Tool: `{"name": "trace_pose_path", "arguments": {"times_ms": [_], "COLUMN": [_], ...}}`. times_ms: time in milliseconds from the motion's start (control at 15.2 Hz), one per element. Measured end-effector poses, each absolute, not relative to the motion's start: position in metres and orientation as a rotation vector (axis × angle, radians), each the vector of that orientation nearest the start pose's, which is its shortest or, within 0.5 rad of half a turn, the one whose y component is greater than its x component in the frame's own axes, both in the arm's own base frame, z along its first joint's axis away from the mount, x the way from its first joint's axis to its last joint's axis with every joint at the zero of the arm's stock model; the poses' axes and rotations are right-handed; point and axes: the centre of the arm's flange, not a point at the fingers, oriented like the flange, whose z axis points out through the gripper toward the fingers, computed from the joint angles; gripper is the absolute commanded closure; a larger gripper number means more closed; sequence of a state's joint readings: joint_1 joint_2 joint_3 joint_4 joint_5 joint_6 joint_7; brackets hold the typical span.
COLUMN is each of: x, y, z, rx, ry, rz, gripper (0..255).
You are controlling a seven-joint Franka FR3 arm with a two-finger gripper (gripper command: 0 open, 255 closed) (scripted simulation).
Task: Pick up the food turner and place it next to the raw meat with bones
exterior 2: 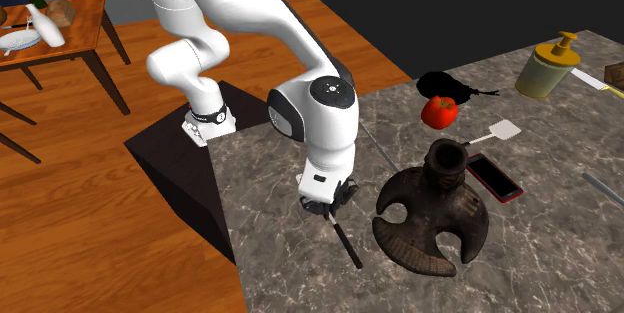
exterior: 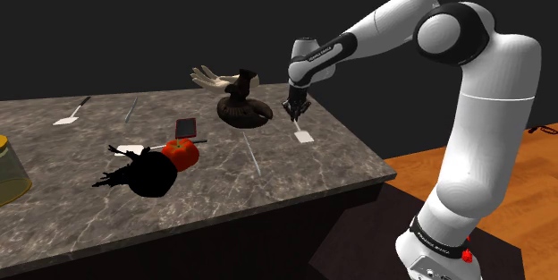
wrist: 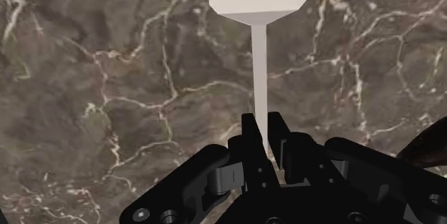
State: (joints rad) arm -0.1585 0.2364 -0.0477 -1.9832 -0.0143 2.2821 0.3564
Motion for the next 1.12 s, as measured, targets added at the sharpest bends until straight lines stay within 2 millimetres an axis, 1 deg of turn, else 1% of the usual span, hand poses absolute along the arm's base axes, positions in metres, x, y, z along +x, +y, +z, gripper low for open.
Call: {"name": "trace_pose_path", "arguments": {"times_ms": [1122], "x": [0.592], "y": [-0.123], "z": [0.445], "rx": [-3.038], "ry": [0.860], "rz": [-0.102], "gripper": [255]}}
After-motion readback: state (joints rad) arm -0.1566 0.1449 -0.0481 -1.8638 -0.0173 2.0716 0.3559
